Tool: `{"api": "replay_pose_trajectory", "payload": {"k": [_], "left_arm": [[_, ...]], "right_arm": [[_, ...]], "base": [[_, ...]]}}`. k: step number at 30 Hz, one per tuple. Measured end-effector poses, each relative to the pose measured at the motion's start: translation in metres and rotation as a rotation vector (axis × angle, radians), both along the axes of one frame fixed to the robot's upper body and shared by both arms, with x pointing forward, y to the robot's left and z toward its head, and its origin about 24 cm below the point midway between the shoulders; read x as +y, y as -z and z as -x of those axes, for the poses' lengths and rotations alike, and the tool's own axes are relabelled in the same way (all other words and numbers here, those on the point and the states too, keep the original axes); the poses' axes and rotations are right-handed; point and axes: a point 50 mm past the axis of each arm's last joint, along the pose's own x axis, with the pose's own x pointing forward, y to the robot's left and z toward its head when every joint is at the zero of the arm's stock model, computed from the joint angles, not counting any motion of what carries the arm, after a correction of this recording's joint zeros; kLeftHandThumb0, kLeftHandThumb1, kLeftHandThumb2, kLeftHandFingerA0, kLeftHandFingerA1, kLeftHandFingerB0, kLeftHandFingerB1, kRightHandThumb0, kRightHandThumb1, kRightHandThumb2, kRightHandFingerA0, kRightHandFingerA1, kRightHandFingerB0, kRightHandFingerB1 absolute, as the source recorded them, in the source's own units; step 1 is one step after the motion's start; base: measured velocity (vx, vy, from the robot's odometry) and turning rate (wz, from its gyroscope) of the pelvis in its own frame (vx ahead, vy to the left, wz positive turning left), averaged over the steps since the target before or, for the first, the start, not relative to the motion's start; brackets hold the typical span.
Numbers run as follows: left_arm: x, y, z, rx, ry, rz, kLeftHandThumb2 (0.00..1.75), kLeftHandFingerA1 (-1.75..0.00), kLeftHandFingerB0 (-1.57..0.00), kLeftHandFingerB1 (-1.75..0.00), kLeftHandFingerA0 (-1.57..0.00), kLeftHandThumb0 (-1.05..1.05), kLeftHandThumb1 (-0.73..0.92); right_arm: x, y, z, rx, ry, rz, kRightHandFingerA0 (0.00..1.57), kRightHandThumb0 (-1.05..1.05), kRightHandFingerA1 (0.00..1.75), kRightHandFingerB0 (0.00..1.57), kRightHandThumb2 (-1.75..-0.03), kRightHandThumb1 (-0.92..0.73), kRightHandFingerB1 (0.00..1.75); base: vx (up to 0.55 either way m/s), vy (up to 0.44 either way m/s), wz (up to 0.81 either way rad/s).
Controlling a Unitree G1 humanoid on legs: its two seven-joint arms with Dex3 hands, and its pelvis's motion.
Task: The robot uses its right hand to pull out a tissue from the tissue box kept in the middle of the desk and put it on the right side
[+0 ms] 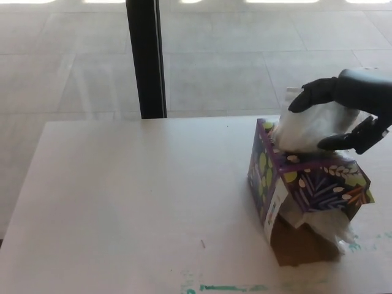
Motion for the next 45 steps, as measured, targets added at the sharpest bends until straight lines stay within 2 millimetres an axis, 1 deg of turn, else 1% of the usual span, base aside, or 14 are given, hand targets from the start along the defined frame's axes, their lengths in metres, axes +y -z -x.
{"api": "replay_pose_trajectory", "payload": {"k": [2, 10, 15, 17, 19, 21, 26, 27, 29, 30, 31, 34, 38, 45], "left_arm": [[0.000, 0.000, 0.000, -0.001, 0.000, 0.000, 0.77, -0.64, -0.41, -0.48, -0.58, -0.84, 0.92], [0.000, 0.000, 0.000, 0.001, 0.000, 0.000, 0.74, -0.64, -0.45, -0.47, -0.64, -0.83, 0.92], [0.000, 0.000, 0.001, 0.001, -0.001, 0.000, 1.16, -0.69, -0.44, -0.58, -0.60, -0.79, 0.77], [0.000, 0.000, 0.001, 0.002, -0.001, 0.000, 1.14, -0.67, -0.42, -0.57, -0.56, -0.77, 0.76], [0.000, 0.000, 0.001, 0.003, -0.002, 0.000, 0.74, -0.64, -0.46, -0.47, -0.60, -0.82, 0.92], [0.000, 0.000, 0.002, 0.004, -0.002, 0.001, 1.15, -0.69, -0.43, -0.58, -0.58, -0.77, 0.75], [0.000, 0.001, 0.002, 0.005, -0.002, 0.002, 0.76, -0.61, -0.46, -0.47, -0.59, -0.82, 0.92], [0.000, 0.001, 0.002, 0.005, -0.002, 0.002, 1.15, -0.68, -0.43, -0.58, -0.57, -0.77, 0.75], [0.000, 0.001, 0.002, 0.005, -0.002, 0.002, 0.77, -0.62, -0.47, -0.48, -0.61, -0.84, 0.92], [-0.001, 0.001, 0.002, 0.005, -0.002, 0.002, 1.15, -0.68, -0.44, -0.58, -0.58, -0.78, 0.76], [-0.001, 0.001, 0.002, 0.005, -0.002, 0.002, 0.77, -0.62, -0.47, -0.48, -0.62, -0.83, 0.92], [-0.001, 0.001, 0.002, 0.006, -0.002, 0.002, 0.75, -0.63, -0.49, -0.48, -0.64, -0.82, 0.92], [-0.001, 0.001, 0.002, 0.005, -0.001, 0.003, 1.14, -0.67, -0.45, -0.58, -0.59, -0.76, 0.76], [-0.001, 0.001, 0.002, 0.006, -0.001, 0.003, 1.14, -0.67, -0.43, -0.58, -0.58, -0.76, 0.75]], "right_arm": [[0.001, 0.001, 0.000, -0.026, -0.005, 0.016, 0.88, -0.34, 1.68, 0.95, -0.62, -0.61, 0.62], [0.007, 0.004, 0.000, -0.127, -0.032, 0.065, 0.90, -0.37, 1.71, 0.89, -0.61, -0.59, 0.70], [0.009, 0.006, 0.000, -0.186, -0.051, 0.093, 1.20, -0.36, 1.35, 0.86, -0.94, -0.51, 1.09], [0.009, 0.007, 0.000, -0.204, -0.056, 0.096, 0.92, -0.29, 1.75, 0.84, -0.64, -0.64, 1.10], [0.008, 0.009, -0.001, -0.227, -0.062, 0.102, 0.97, -0.26, 1.72, 0.89, -0.66, -0.63, 0.90], [0.008, 0.010, 0.000, -0.244, -0.069, 0.104, 0.94, -0.25, 1.75, 0.84, -0.75, -0.53, 1.29], [0.006, 0.014, -0.001, -0.288, -0.080, 0.103, 0.91, -0.22, 1.75, 0.70, -0.93, -0.45, 1.65], [0.006, 0.014, -0.001, -0.298, -0.083, 0.103, 0.90, -0.22, 1.75, 0.70, -0.93, -0.44, 1.63], [0.006, 0.015, 0.000, -0.315, -0.089, 0.102, 0.94, -0.23, 1.75, 0.79, -1.05, -0.36, 1.53], [0.006, 0.015, 0.000, -0.327, -0.093, 0.102, 0.95, -0.23, 1.75, 0.78, -1.08, -0.34, 1.54], [0.006, 0.015, 0.000, -0.337, -0.096, 0.102, 0.94, -0.26, 1.75, 0.78, -1.06, -0.35, 1.51], [0.006, 0.016, 0.000, -0.362, -0.107, 0.104, 0.95, -0.28, 1.75, 0.80, -1.04, -0.36, 1.43], [0.006, 0.017, 0.000, -0.399, -0.124, 0.104, 0.95, -0.29, 1.75, 0.73, -1.04, -0.37, 1.58], [0.004, 0.019, 0.002, -0.464, -0.160, 0.119, 1.15, -0.32, 1.64, 0.78, -0.98, -0.40, 1.30]], "base": [[0.00, 0.000, 0.00], [0.00, 0.000, 0.00], [0.00, 0.000, 0.00], [0.00, 0.000, 0.00], [0.00, 0.000, 0.00], [0.00, 0.000, 0.00], [0.00, 0.000, 0.00], [0.00, 0.000, 0.00], [0.00, 0.000, 0.00], [0.00, 0.000, 0.00], [0.00, 0.000, 0.00], [0.00, 0.000, 0.00], [0.00, 0.000, 0.00], [0.00, 0.000, 0.00]]}}
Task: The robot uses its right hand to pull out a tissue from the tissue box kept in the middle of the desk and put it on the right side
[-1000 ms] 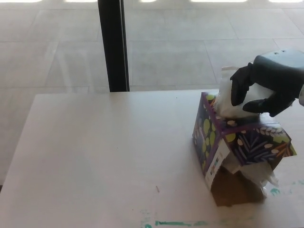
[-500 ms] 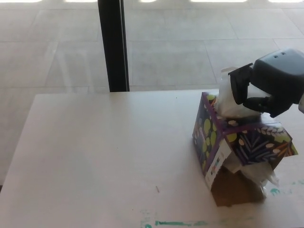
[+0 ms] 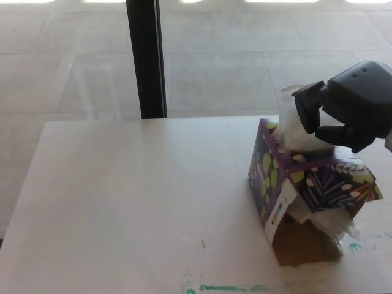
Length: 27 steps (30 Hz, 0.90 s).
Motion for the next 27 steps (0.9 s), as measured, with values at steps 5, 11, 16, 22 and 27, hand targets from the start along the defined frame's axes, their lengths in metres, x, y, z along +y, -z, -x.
{"api": "replay_pose_trajectory", "payload": {"k": [5, 11, 16, 22, 27], "left_arm": [[0.000, 0.000, 0.000, 0.000, 0.000, 0.000, 0.79, -0.61, -0.45, -0.49, -0.59, -0.81, 0.92], [0.000, 0.000, 0.001, 0.002, -0.001, 0.000, 0.75, -0.60, -0.48, -0.49, -0.60, -0.79, 0.92], [0.000, 0.001, 0.004, 0.010, -0.003, 0.000, 0.75, -0.59, -0.46, -0.48, -0.58, -0.79, 0.92], [0.001, 0.001, 0.009, 0.022, -0.008, 0.000, 0.74, -0.60, -0.47, -0.48, -0.59, -0.79, 0.92], [0.001, 0.002, 0.015, 0.038, -0.012, -0.001, 1.13, -0.67, -0.43, -0.58, -0.57, -0.73, 0.76]], "right_arm": [[-0.004, -0.002, 0.001, -0.054, -0.017, 0.034, 0.96, -0.35, 1.74, 0.90, -0.76, -0.46, 1.20], [-0.017, -0.013, 0.002, -0.137, -0.015, 0.089, 0.91, -0.27, 1.75, 0.77, -0.87, -0.39, 1.40], [-0.031, -0.029, -0.001, -0.211, 0.014, 0.127, 0.98, -0.29, 1.73, 0.88, -0.83, -0.40, 1.28], [-0.047, -0.049, -0.006, -0.296, 0.061, 0.140, 0.99, -0.29, 1.75, 0.80, -1.02, -0.29, 1.59], [-0.055, -0.062, -0.007, -0.361, 0.079, 0.146, 1.00, -0.31, 1.75, 0.86, -1.04, -0.26, 1.54]], "base": [[0.00, 0.000, 0.00], [0.00, 0.000, 0.00], [0.00, 0.000, 0.00], [0.00, 0.000, 0.00], [0.00, 0.000, 0.00]]}}
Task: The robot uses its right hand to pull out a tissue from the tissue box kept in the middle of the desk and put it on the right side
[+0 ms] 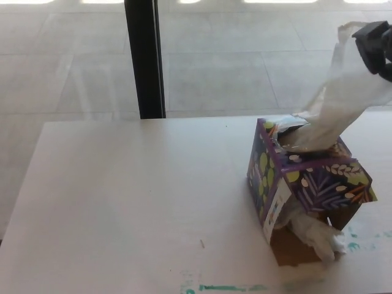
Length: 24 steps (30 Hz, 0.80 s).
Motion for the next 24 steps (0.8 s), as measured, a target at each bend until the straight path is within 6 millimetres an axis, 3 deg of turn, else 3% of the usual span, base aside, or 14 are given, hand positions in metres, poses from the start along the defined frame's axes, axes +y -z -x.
{"api": "replay_pose_trajectory", "payload": {"k": [1, 2, 4, 7, 10, 11, 12, 13, 14, 16, 18, 21, 22, 24], "left_arm": [[0.000, 0.000, 0.001, 0.003, -0.001, 0.000, 1.13, -0.67, -0.43, -0.58, -0.57, -0.73, 0.76], [0.000, 0.000, 0.003, 0.008, -0.002, -0.001, 0.76, -0.58, -0.46, -0.47, -0.59, -0.78, 0.92], [0.000, 0.000, 0.005, 0.014, -0.004, -0.002, 0.72, -0.60, -0.46, -0.48, -0.58, -0.76, 0.92], [0.001, 0.001, 0.008, 0.020, -0.005, -0.004, 1.13, -0.67, -0.43, -0.58, -0.56, -0.74, 0.75], [0.001, 0.000, 0.010, 0.023, -0.005, -0.005, 1.12, -0.68, -0.44, -0.59, -0.58, -0.73, 0.75], [0.001, 0.000, 0.010, 0.023, -0.006, -0.006, 0.77, -0.62, -0.45, -0.47, -0.61, -0.79, 0.92], [0.001, 0.000, 0.010, 0.025, -0.004, -0.007, 1.13, -0.69, -0.44, -0.58, -0.59, -0.74, 0.75], [0.001, 0.000, 0.011, 0.027, -0.003, -0.008, 1.13, -0.69, -0.43, -0.58, -0.59, -0.75, 0.75], [0.002, 0.000, 0.011, 0.029, -0.003, -0.010, 0.75, -0.62, -0.45, -0.48, -0.61, -0.78, 0.92], [0.002, -0.001, 0.013, 0.033, -0.003, -0.012, 0.75, -0.60, -0.46, -0.47, -0.62, -0.77, 0.92], [0.002, -0.001, 0.014, 0.036, -0.002, -0.014, 0.75, -0.59, -0.46, -0.48, -0.60, -0.77, 0.92], [0.003, 0.000, 0.017, 0.044, -0.005, -0.014, 1.13, -0.67, -0.43, -0.58, -0.56, -0.75, 0.75], [0.003, 0.000, 0.017, 0.045, -0.006, -0.014, 0.76, -0.60, -0.44, -0.47, -0.58, -0.78, 0.92], [0.003, 0.000, 0.019, 0.051, -0.009, -0.013, 0.75, -0.62, -0.47, -0.48, -0.61, -0.76, 0.92]], "right_arm": [[-0.002, -0.002, 0.000, -0.010, 0.003, 0.002, 1.00, -0.31, 1.75, 0.86, -1.04, -0.26, 1.54], [-0.004, -0.004, 0.001, -0.025, 0.006, 0.006, 1.01, -0.31, 1.75, 0.87, -1.00, -0.28, 1.50], [-0.007, -0.009, 0.001, -0.054, 0.009, 0.015, 1.00, -0.28, 1.75, 0.87, -1.02, -0.28, 1.50], [-0.011, -0.016, 0.002, -0.092, 0.013, 0.025, 0.98, -0.28, 1.75, 0.87, -0.96, -0.34, 1.40], [-0.013, -0.024, 0.003, -0.125, 0.016, 0.044, 0.96, -0.27, 1.75, 0.85, -0.96, -0.34, 1.42], [-0.014, -0.026, 0.004, -0.135, 0.020, 0.050, 0.95, -0.28, 1.75, 0.84, -0.94, -0.34, 1.47], [-0.016, -0.029, 0.005, -0.145, 0.026, 0.055, 0.95, -0.28, 1.75, 0.83, -0.89, -0.34, 1.52], [-0.019, -0.031, 0.006, -0.153, 0.031, 0.058, 0.95, -0.26, 1.75, 0.82, -0.94, -0.32, 1.55], [-0.022, -0.034, 0.007, -0.165, 0.042, 0.060, 1.16, -0.30, 1.72, 0.79, -0.96, -0.31, 1.42], [-0.028, -0.040, 0.009, -0.183, 0.059, 0.064, 0.93, -0.26, 1.75, 0.83, -0.89, -0.36, 1.44], [-0.034, -0.046, 0.011, -0.196, 0.083, 0.063, 0.93, -0.25, 1.75, 0.83, -0.90, -0.36, 1.47], [-0.044, -0.056, 0.015, -0.221, 0.118, 0.059, 0.93, -0.23, 1.75, 0.82, -0.89, -0.31, 1.52], [-0.048, -0.060, 0.016, -0.228, 0.133, 0.060, 0.95, -0.24, 1.75, 0.84, -0.93, -0.29, 1.50], [-0.057, -0.067, 0.020, -0.241, 0.169, 0.062, 0.96, -0.25, 1.75, 0.86, -0.93, -0.30, 1.45]], "base": [[0.00, 0.000, 0.00], [0.00, 0.000, 0.00], [0.00, 0.000, 0.00], [0.00, 0.000, 0.00], [0.00, 0.000, 0.00], [0.00, 0.000, 0.00], [0.00, 0.000, 0.00], [0.00, 0.000, 0.00], [0.00, 0.000, 0.00], [0.00, 0.000, 0.00], [0.00, 0.000, 0.00], [0.00, 0.000, 0.00], [0.00, 0.000, 0.00], [0.00, 0.000, 0.00]]}}
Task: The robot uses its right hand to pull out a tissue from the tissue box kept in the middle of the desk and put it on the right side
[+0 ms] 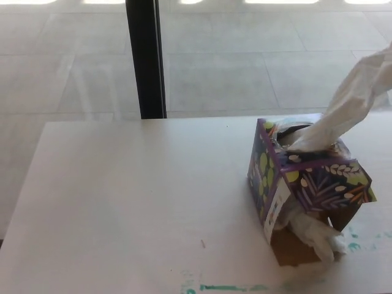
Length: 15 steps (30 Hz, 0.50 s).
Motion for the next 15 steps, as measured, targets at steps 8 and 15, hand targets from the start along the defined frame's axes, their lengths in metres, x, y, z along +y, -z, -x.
{"api": "replay_pose_trajectory", "payload": {"k": [8, 15], "left_arm": [[0.000, 0.001, 0.009, 0.020, -0.015, 0.001, 0.74, -0.58, -0.47, -0.47, -0.60, -0.77, 0.92], [0.001, 0.000, 0.014, 0.026, -0.023, 0.002, 0.74, -0.58, -0.47, -0.47, -0.59, -0.76, 0.92]], "right_arm": [[-0.028, -0.012, 0.011, -0.028, 0.114, -0.003, 0.95, -0.31, 1.75, 0.82, -0.79, -0.38, 1.56], [-0.039, -0.017, 0.017, -0.037, 0.161, -0.008, 0.93, -0.28, 1.71, 0.80, -0.74, -0.41, 1.49]], "base": [[0.00, 0.000, 0.00], [0.00, 0.000, 0.00]]}}
